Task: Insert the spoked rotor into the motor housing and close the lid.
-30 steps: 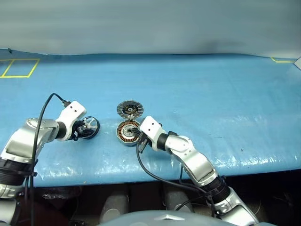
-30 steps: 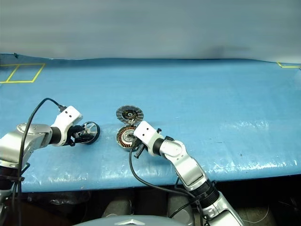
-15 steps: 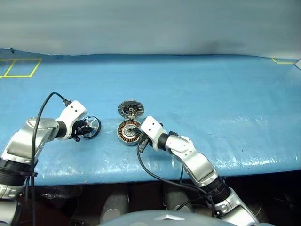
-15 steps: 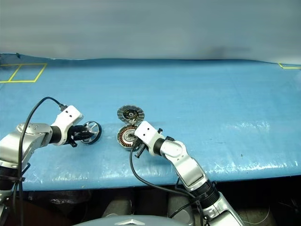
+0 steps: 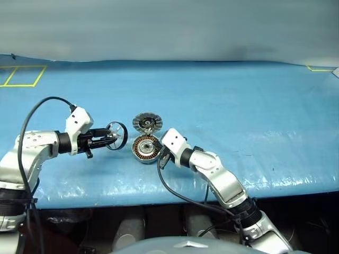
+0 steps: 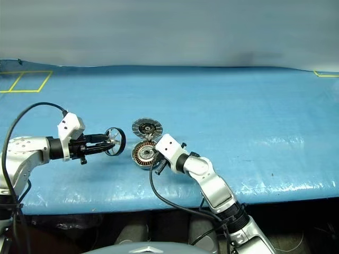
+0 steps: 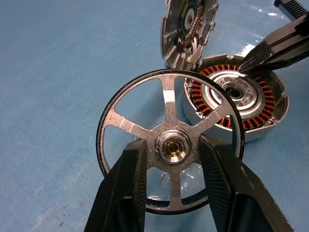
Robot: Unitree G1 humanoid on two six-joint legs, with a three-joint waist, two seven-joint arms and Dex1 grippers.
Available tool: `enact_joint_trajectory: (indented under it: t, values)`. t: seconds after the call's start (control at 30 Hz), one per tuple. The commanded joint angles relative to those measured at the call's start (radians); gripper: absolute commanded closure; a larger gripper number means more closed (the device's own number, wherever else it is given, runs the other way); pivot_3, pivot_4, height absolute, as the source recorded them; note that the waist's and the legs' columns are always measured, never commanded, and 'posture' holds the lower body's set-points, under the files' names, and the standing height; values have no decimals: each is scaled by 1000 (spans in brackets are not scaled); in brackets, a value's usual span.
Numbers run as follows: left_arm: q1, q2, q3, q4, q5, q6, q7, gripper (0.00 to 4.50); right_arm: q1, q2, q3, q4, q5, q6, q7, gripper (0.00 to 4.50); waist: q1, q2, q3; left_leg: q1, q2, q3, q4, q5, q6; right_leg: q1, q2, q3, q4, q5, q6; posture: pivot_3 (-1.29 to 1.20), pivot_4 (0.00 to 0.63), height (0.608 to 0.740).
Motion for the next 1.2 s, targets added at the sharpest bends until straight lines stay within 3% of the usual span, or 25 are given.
enact_joint_trajectory:
  t: [0.03, 0.5, 1.2]
  values:
    - [0, 13, 32, -9, -32, -32, -53, 2797, 2, -2, -27, -22, 18, -28, 11, 4500, 0, 0, 0, 0, 0, 0, 0, 0, 0, 0, 0, 0, 0, 0, 0, 0, 150, 740]
    - [-89, -55, -69, -1, -25, -88, -113, 2797, 66, -79, -48, -68, 42, -72, 69, 4500, 2, 0, 0, 0, 0, 0, 1, 0, 0, 1, 0, 0, 0, 0, 0, 0, 150, 740]
    - [-216, -117, -188, 105, 42, -125, -184, 2797, 107, -82, -59, -81, 15, -87, 15, 4500, 2, 0, 0, 0, 0, 0, 4, 0, 0, 2, 1, 1, 1, 1, 2, 0, 150, 740]
